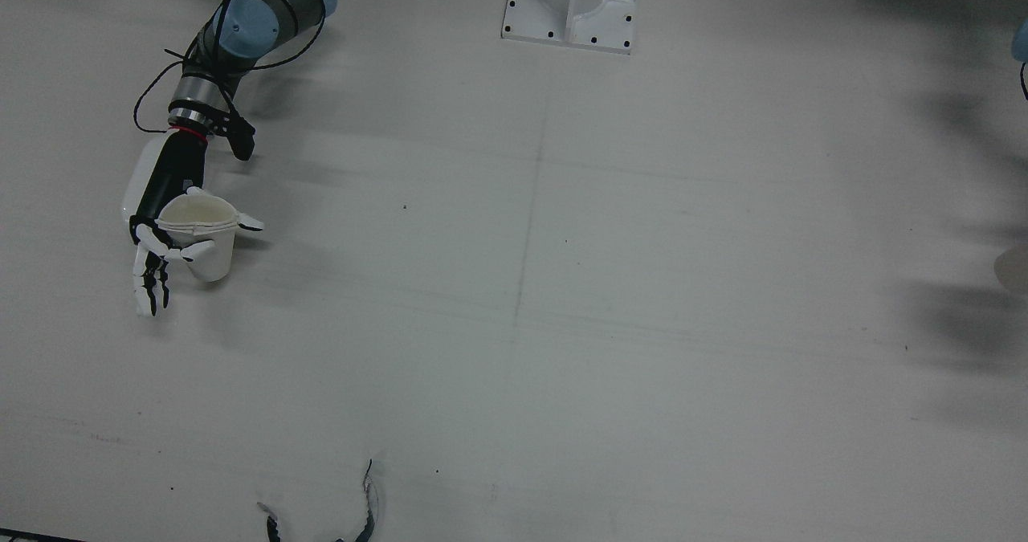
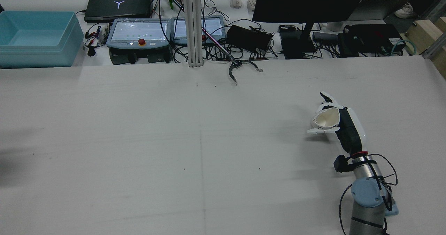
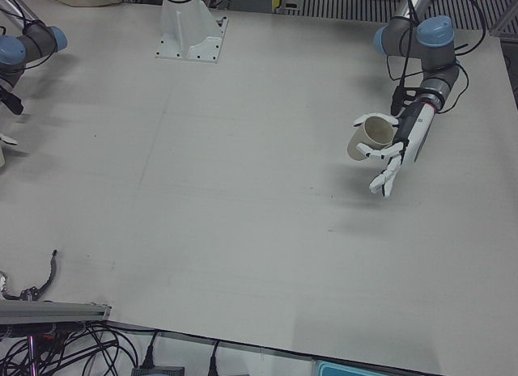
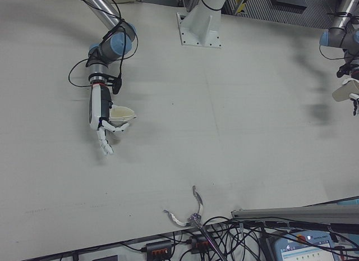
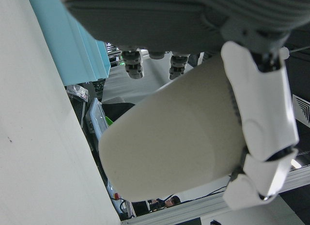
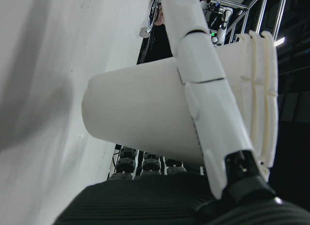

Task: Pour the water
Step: 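Lift both cups off the table with both hands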

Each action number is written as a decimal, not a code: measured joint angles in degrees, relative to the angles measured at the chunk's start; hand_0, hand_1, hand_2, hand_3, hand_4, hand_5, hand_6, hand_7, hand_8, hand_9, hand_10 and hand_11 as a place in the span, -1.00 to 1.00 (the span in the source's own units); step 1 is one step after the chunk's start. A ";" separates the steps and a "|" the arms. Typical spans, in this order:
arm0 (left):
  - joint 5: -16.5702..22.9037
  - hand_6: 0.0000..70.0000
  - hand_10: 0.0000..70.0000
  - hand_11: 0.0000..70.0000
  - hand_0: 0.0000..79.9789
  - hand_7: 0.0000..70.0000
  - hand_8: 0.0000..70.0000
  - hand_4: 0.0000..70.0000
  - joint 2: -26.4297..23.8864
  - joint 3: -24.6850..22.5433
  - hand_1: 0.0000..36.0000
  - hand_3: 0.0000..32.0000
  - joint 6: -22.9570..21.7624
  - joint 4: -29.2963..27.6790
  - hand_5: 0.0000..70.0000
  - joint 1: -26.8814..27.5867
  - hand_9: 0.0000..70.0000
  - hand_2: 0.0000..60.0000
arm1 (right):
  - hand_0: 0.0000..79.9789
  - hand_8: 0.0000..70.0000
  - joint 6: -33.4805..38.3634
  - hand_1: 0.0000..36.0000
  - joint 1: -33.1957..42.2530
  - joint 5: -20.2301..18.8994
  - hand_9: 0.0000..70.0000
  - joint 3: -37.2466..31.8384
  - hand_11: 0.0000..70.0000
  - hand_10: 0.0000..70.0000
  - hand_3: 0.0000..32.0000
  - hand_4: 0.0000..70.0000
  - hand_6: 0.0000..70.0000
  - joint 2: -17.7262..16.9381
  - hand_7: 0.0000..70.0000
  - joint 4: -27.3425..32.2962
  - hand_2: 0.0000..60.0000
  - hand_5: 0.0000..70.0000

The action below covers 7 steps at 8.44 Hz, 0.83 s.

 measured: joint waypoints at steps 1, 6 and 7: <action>0.00 -0.83 -0.81 -0.65 0.20 -0.53 -1.00 0.40 0.01 -0.08 1.00 -1.00 0.00 -0.07 0.36 -0.05 -0.95 1.00 | 1.00 -0.82 0.06 0.83 0.38 -0.04 -0.75 0.34 -0.62 -0.80 -1.00 0.25 -0.69 -0.09 -0.46 -0.04 -1.00 0.16; 11.00 -0.81 -0.79 -0.63 0.20 -0.49 -0.99 0.48 -7.22 -7.93 1.00 -1.00 0.92 10.01 0.32 -0.02 -0.94 1.00 | 1.00 -0.84 0.03 0.88 6.06 -0.88 -0.77 8.75 -0.66 -0.83 -1.00 0.22 -0.67 -1.86 -0.47 -2.64 -1.00 0.14; 13.53 -0.82 -0.79 -0.63 0.20 -0.49 -0.99 0.47 -12.78 -8.86 1.00 -1.00 1.12 15.04 0.31 0.03 -0.94 1.00 | 1.00 -0.84 0.04 0.89 7.06 -1.03 -0.77 12.45 -0.66 -0.83 -1.00 0.22 -0.67 -2.11 -0.45 -6.15 -1.00 0.15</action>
